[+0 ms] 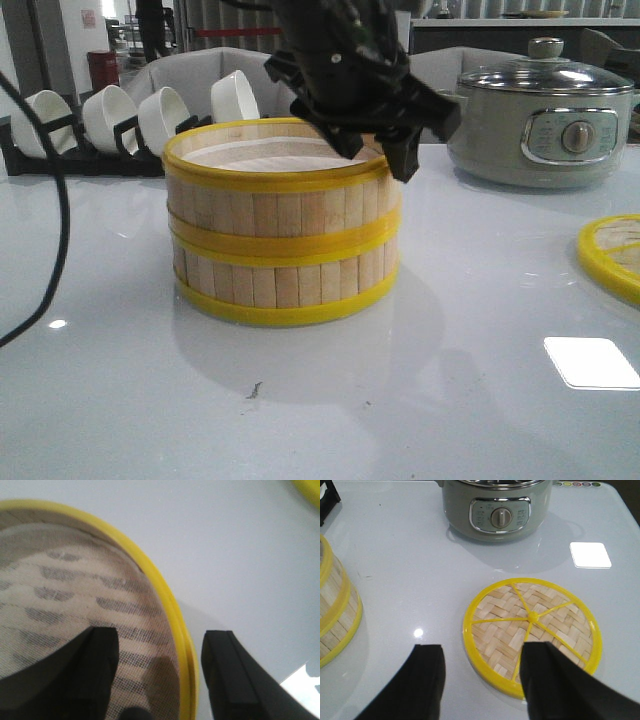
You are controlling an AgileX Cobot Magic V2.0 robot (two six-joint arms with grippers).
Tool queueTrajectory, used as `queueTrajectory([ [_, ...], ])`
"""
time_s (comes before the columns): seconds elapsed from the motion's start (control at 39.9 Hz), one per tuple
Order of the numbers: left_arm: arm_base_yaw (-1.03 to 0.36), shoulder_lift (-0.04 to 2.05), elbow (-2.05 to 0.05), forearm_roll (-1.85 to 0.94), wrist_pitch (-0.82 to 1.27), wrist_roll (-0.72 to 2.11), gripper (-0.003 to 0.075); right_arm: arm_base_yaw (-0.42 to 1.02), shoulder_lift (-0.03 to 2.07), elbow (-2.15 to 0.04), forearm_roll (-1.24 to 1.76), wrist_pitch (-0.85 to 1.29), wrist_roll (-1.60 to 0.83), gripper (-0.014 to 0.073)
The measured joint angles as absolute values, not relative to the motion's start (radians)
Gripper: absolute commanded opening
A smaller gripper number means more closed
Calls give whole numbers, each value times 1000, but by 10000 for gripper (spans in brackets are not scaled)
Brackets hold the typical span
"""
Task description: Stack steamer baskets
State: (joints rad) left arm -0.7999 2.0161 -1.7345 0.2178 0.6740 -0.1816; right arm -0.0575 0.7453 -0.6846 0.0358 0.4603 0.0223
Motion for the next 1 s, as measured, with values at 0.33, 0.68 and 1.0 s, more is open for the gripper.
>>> queueTrajectory([
  [0.33,-802,2000,-1935,155,791,-178,76,-57,745,-685,36,464,22,438],
  [0.68,-658,1743,-2035,151,859,-159,96,-57,745,-679,36,468,22,438],
  [1.0,-448,1333,-1846,178,881,-153,95,-57,745,-679,40,469,22,438],
])
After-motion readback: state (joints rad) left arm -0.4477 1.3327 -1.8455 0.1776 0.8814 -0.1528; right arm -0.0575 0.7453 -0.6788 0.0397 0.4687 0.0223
